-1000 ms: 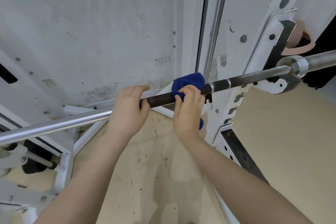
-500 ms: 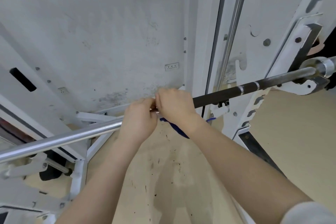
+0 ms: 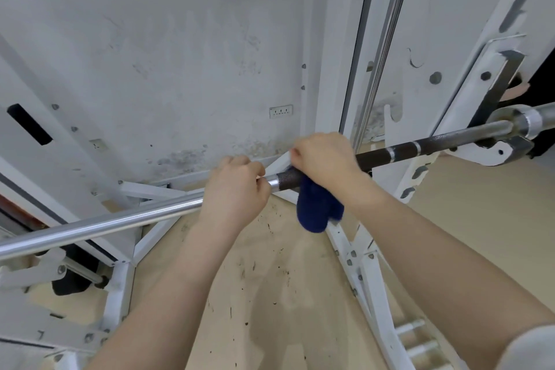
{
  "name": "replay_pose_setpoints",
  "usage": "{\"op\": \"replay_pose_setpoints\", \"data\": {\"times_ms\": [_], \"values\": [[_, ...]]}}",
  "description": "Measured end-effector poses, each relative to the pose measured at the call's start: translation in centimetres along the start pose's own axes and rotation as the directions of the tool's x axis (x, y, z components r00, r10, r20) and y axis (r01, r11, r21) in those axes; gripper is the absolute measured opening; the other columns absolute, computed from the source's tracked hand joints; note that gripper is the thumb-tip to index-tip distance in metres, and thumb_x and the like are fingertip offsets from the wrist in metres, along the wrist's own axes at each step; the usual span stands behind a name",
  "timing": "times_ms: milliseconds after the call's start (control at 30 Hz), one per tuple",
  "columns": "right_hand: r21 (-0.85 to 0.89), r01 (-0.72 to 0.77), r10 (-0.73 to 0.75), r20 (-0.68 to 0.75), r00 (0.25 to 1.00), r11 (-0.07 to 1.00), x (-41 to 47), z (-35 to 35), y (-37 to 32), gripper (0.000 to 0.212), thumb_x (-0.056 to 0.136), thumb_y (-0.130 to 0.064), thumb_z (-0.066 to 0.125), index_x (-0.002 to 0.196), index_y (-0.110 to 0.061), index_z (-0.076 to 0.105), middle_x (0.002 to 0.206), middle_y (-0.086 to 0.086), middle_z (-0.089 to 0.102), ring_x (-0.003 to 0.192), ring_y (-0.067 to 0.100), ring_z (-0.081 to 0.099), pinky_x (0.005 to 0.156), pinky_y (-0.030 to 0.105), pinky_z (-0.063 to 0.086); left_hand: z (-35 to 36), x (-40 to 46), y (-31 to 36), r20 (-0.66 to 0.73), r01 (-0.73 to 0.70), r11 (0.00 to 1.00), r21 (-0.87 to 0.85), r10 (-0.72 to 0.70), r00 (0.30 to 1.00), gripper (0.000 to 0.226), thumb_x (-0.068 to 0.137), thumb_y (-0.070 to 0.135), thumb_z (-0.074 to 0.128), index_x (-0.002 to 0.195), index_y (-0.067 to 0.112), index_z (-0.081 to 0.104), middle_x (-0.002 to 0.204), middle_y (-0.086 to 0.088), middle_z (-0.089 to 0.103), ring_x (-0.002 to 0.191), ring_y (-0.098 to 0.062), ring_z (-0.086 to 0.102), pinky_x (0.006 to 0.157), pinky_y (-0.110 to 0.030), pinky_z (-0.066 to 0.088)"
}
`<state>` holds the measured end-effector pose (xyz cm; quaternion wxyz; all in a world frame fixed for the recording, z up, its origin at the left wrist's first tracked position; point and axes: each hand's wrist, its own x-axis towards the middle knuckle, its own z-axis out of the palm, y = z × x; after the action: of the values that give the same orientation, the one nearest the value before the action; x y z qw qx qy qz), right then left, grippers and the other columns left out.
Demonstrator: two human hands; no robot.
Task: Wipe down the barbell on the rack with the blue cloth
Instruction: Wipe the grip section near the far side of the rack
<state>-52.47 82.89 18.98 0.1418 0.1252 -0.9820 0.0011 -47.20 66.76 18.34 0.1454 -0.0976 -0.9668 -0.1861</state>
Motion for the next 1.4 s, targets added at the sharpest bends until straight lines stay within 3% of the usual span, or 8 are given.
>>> {"op": "replay_pose_setpoints", "data": {"times_ms": [267, 600, 733, 833, 933, 1067, 1200, 1400], "values": [[0.074, -0.103, 0.105, -0.017, 0.994, 0.992, -0.8, 0.6, 2.7, 0.032, 0.097, -0.024, 0.033, 0.084, -0.01, 0.059, 0.061, 0.001, 0.042, 0.063, 0.025, 0.046, 0.056, 0.03, 0.032, 2.7, 0.0, 3.7, 0.004, -0.045, 0.993, 0.111, 0.045, 0.999, 0.032, 0.082, 0.039, 0.06, 0.109, 0.023, 0.062, 0.104, 0.0, 0.055, 0.107, -0.022, 0.046, 0.098, -0.032, 0.014], [0.203, -0.217, 0.244, -0.123, 0.962, 0.955, -3.5, 0.2, 12.0, 0.037, 0.101, -0.029, 0.034, 0.09, -0.002, 0.057, 0.073, 0.011, 0.055, 0.072, 0.031, 0.056, 0.066, 0.034, 0.035, 4.5, -0.9, 5.3, -0.17, 0.099, 0.989, 0.106, -0.08, 0.982, 0.022, 0.078, 0.011, 0.067, 0.099, 0.008, 0.067, 0.092, -0.011, 0.06, 0.091, -0.035, 0.054, 0.09, -0.044, 0.034], [0.89, -0.154, 0.33, 0.004, 0.944, 0.43, -4.6, -1.1, 10.8, 0.038, 0.101, -0.029, 0.035, 0.079, -0.007, 0.057, 0.078, 0.016, 0.057, 0.075, 0.02, 0.053, 0.071, 0.031, 0.039, 4.2, -0.8, 8.0, -0.125, 0.094, 0.988, -0.123, -0.109, 0.986, 0.041, 0.087, 0.025, 0.059, 0.124, 0.009, 0.053, 0.123, -0.009, 0.054, 0.12, -0.028, 0.039, 0.098, -0.033, 0.03], [0.993, -0.095, 0.213, 0.108, 0.971, -0.067, -5.7, -2.7, 9.3, 0.038, 0.099, -0.022, 0.041, 0.064, -0.019, 0.055, 0.073, 0.005, 0.059, 0.068, 0.014, 0.056, 0.072, 0.029, 0.044, 3.5, -0.4, 10.0, -0.06, 0.01, 0.884, -0.468, -0.043, 0.997, 0.057, 0.083, 0.027, 0.064, 0.134, 0.014, 0.041, 0.128, -0.002, 0.05, 0.118, -0.017, 0.045, 0.096, -0.027, 0.036], [0.96, -0.073, 0.138, 0.114, 0.984, -0.27, -6.6, -3.9, 8.9, 0.023, 0.091, -0.019, 0.051, 0.071, -0.013, 0.059, 0.069, -0.001, 0.061, 0.063, 0.011, 0.058, 0.064, 0.023, 0.045, 2.6, -0.9, 10.6, -0.056, 0.01, 0.756, -0.654, -0.062, 0.996, 0.026, 0.082, 0.013, 0.064, 0.099, 0.032, 0.058, 0.093, 0.007, 0.062, 0.084, -0.002, 0.059, 0.074, -0.016, 0.046], [0.976, -0.143, 0.038, 0.151, 0.988, -0.163, -8.3, -5.0, 8.9, 0.011, 0.08, -0.015, 0.056, 0.081, -0.015, 0.067, 0.07, -0.007, 0.067, 0.066, 0.006, 0.062, 0.061, 0.016, 0.048, 0.3, -1.8, 10.1, 0.017, 0.08, 0.667, -0.741, -0.1, 0.995, 0.025, 0.081, -0.002, 0.054, 0.074, 0.021, 0.061, 0.069, 0.003, 0.062, 0.068, -0.017, 0.06, 0.058, -0.023, 0.049], [0.938, -0.101, 0.081, 0.078, 0.994, 0.332, -8.9, -6.5, 5.8, 0.016, 0.09, -0.007, 0.057, 0.084, -0.019, 0.066, 0.083, -0.006, 0.067, 0.079, 0.007, 0.063, 0.077, 0.021, 0.051, -2.8, -2.6, 9.7, 0.131, 0.142, 0.539, -0.83, -0.058, 0.99, 0.023, 0.082, -0.002, 0.047, 0.064, 0.008, 0.057, 0.053, -0.006, 0.053, 0.05, -0.014, 0.048, 0.045, -0.018, 0.037], [0.916, 0.021, -0.003, -0.021, 1.0, 0.401, -11.2, -10.0, -0.7, 0.012, 0.08, -0.025, 0.069, 0.088, -0.018, 0.063, 0.073, -0.009, 0.063, 0.067, 0.013, 0.061, 0.065, 0.028, 0.052, -6.0, -3.8, 7.0, 0.272, 0.125, 0.815, -0.566, 0.042, 0.961, 0.017, 0.074, 0.017, 0.062, 0.066, 0.002, 0.058, 0.054, -0.002, 0.047, 0.052, -0.011, 0.041, 0.049, -0.021, 0.034]]}}
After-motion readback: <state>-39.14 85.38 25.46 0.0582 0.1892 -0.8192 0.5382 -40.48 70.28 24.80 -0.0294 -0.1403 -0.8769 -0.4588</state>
